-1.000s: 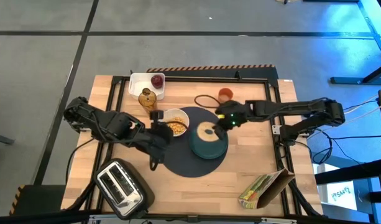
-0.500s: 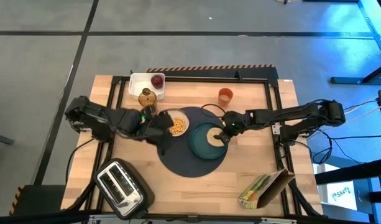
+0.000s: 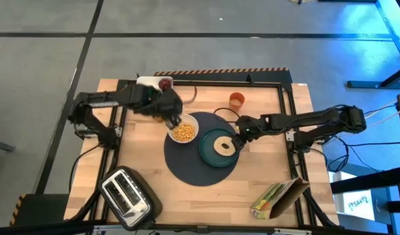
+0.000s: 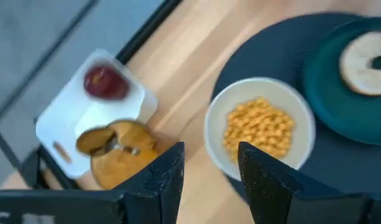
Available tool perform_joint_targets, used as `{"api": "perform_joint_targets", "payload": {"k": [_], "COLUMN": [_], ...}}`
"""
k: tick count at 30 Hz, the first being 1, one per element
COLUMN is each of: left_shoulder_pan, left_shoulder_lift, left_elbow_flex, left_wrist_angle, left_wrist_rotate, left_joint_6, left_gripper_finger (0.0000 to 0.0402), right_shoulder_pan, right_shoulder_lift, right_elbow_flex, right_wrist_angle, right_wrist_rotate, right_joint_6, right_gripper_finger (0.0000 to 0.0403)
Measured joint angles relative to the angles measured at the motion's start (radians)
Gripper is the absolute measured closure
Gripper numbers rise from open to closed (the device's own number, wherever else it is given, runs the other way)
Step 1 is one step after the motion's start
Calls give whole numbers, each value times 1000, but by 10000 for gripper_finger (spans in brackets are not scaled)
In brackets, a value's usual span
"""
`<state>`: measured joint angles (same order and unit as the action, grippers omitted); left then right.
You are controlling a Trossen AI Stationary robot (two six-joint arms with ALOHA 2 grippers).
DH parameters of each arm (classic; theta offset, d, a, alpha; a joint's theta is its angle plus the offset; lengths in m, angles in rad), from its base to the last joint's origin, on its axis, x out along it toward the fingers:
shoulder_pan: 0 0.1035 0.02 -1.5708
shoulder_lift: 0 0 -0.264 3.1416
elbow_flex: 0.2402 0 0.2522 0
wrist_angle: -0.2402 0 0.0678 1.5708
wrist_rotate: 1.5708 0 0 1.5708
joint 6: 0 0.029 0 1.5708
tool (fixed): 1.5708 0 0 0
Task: Arrange a breakfast setting
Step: Put the red apple on the green plate
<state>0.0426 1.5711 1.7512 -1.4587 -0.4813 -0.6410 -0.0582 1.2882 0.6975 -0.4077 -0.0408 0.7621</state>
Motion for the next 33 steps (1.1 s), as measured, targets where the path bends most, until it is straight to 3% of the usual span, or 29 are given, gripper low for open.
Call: {"api": "perform_joint_targets", "payload": {"k": [3,8,13,21,24,27,33], "left_shoulder_pan": [107,255,408,641,709,757,816], "left_shoulder_lift": [-4,-4,-3,81,156,231,307], "left_elbow_flex": [0,0,0,1,1,1,1], "left_wrist_angle": [-1,17,120,241,257,262,257], "left_wrist_rotate": [64,77,150,220,307,388,391], "left_joint_6": [7,63,121,171,185,207,267], "left_gripper_finger": [257,257,257,275,282,284,285], "right_shoulder_pan": [0,-1,-2,-1,-4,-24,-58], "right_shoulder_lift": [-66,-196,-295,-305,-301,-302,-304], "right_elbow_flex": [0,0,1,1,1,1,1], "right_wrist_angle": [12,45,77,183,192,204,201], "right_wrist_rotate": [-33,-57,-51,-3,47,55,50], "right_joint_6": [0,-18,-34,-30,6,45,73], "right_gripper_finger": [236,235,235,235,235,235,235]}}
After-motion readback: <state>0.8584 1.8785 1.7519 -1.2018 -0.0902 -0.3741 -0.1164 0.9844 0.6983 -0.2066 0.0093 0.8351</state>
